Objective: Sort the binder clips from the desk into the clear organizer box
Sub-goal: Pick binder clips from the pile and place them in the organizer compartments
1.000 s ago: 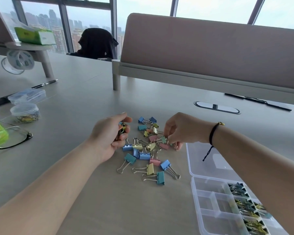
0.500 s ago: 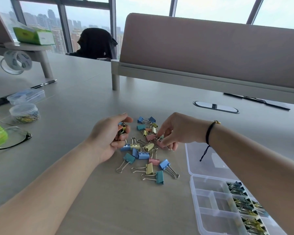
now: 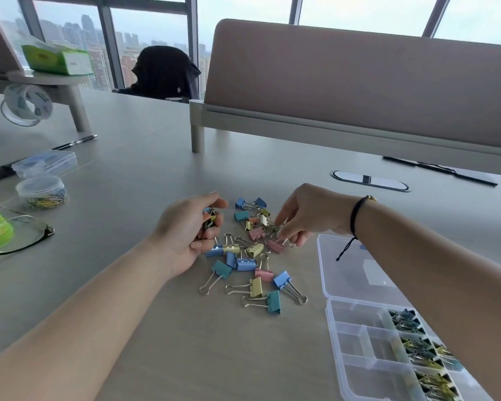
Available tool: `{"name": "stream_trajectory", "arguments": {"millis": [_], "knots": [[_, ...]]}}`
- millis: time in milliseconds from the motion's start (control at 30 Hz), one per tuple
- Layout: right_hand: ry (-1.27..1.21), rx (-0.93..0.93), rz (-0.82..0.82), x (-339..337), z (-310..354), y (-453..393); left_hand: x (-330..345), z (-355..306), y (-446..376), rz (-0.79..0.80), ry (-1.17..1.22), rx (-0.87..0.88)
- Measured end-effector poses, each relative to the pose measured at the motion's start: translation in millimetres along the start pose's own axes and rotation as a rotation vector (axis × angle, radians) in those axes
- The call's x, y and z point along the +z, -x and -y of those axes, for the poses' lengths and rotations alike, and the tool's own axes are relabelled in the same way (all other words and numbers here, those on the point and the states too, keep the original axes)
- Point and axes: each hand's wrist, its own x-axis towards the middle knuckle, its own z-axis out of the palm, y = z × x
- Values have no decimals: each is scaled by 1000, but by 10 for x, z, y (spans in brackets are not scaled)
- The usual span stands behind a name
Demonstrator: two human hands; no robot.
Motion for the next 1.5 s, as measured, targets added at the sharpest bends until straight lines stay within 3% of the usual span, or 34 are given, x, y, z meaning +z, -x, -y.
{"name": "stream_trajectory", "arguments": {"millis": [167, 400, 733, 1300, 1367, 1500], "knots": [[84, -8, -6, 111, 23, -37, -1, -10, 19, 2, -3, 12], [-39, 25, 52, 133, 19, -16, 18, -43, 98, 126, -66, 23], [-56, 104, 119, 113, 91, -51, 3, -38, 86, 88, -60, 17], [170, -139, 93, 117, 54, 23, 8, -37, 78, 76, -47, 4], [122, -177, 27, 53, 106, 61, 0, -45, 78, 76, -6, -21], [-227, -271, -107, -33, 334, 66, -11, -80, 88, 104, 82, -88]]}}
